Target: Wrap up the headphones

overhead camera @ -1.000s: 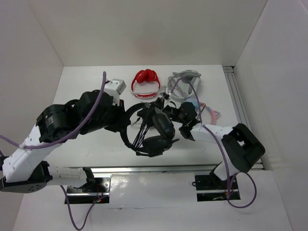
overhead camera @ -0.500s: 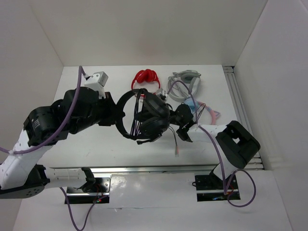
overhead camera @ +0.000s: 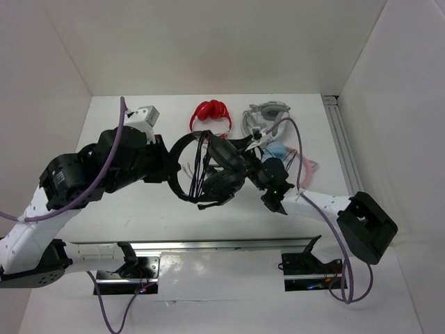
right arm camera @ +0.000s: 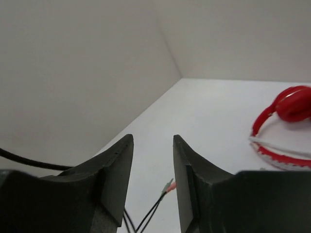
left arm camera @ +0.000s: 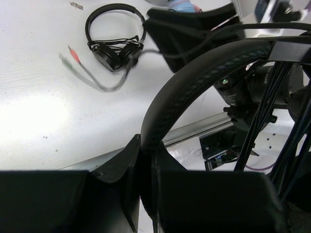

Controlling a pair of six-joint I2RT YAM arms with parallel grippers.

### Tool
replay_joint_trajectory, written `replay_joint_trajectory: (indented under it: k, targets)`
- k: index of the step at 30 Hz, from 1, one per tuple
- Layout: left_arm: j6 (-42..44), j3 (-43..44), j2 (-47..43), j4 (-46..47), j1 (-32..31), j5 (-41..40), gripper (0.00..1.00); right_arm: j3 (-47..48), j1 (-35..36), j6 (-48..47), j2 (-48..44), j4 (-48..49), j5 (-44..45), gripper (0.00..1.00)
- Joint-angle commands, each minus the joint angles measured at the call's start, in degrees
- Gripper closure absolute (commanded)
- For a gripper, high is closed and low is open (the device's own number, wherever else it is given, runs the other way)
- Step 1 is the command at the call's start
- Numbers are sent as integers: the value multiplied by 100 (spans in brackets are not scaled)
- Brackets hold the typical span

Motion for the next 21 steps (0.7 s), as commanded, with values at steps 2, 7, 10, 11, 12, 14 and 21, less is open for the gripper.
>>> replay_joint_trajectory:
  k: [2,7,10,11,12,14,21]
  targets:
    - [17,183,-74,404,32,160,100,-95,-476,-154,-315,159,-28,51]
    - [17,184,-22,352,32,107,100,-298,-803,-30,-544,804,-1538,46]
    - [-97,184,39,237,32,-51,100,-534,-803,-82,-911,1066,-1961,46]
    - [-158,253,40,176,32,-51,100,-605,-864,-82,-1017,1137,-2084,46]
    - [-158,254,40,124,32,-121,100,-658,-917,5,-1105,1138,-2485,44]
    - [-211,254,102,123,32,-122,100,-572,-988,67,-1220,1077,-2971,44]
    - [-211,245,163,255,32,-8,100,-1132,-724,-204,-1957,1076,-1791,44]
